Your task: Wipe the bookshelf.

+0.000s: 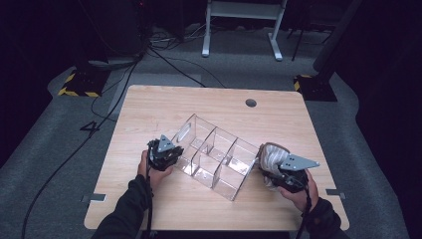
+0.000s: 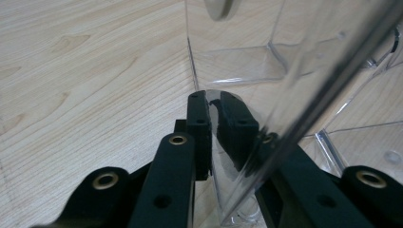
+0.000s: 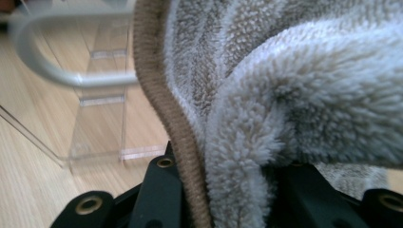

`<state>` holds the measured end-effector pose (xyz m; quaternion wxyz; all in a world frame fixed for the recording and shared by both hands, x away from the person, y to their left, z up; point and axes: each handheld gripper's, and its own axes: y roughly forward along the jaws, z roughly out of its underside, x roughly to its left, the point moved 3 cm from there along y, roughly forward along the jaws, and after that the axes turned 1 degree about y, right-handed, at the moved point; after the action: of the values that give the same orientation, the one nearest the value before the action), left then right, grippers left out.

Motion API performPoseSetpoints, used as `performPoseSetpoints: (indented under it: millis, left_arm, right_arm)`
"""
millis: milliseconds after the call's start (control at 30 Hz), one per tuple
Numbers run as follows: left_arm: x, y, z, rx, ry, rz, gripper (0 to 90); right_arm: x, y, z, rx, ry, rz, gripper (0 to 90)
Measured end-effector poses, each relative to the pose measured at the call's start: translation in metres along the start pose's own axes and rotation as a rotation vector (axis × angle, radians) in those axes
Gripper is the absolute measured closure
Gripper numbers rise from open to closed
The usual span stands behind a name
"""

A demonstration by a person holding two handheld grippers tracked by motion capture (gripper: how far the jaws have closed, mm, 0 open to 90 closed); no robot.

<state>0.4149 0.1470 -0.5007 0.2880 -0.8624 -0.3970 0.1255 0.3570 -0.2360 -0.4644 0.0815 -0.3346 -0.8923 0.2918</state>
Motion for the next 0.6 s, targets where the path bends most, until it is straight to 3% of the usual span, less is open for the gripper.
performPoseSetpoints:
  millis: [67, 133, 167, 200, 267, 333, 467, 600]
  left_arm:
    - [-0.002, -0.002, -0.001, -0.003, 0.008, -0.011, 69.7]
    - [-0.003, -0.009, -0.001, -0.017, -0.014, -0.027, 61.7]
    - [-0.002, -0.015, 0.0, -0.011, -0.013, -0.053, 56.7]
    - [-0.002, -0.015, 0.0, -0.011, -0.013, -0.053, 48.3]
    - [-0.005, -0.03, 0.006, -0.003, -0.015, -0.078, 42.8]
    - [-0.014, -0.044, 0.01, 0.007, 0.028, -0.108, 37.9]
    - [-0.038, -0.062, 0.018, 0.0, 0.082, -0.061, 35.4]
    - [-0.071, -0.066, 0.024, 0.015, 0.151, 0.051, 33.3]
  right_arm:
    - [0.002, 0.007, 0.006, 0.044, -0.011, -0.017, 72.5]
    - [0.002, 0.012, 0.012, 0.072, -0.013, -0.02, 72.5]
    - [0.003, 0.014, 0.015, 0.082, -0.015, -0.023, 72.5]
    - [0.003, 0.014, 0.015, 0.082, -0.015, -0.023, 72.5]
    - [0.003, 0.017, 0.022, 0.104, -0.004, -0.036, 72.5]
    - [0.003, 0.018, 0.023, 0.103, 0.005, -0.039, 72.5]
    - [0.003, 0.018, 0.023, 0.103, 0.003, -0.036, 72.5]
    - [0.003, 0.018, 0.022, 0.101, 0.004, -0.033, 72.5]
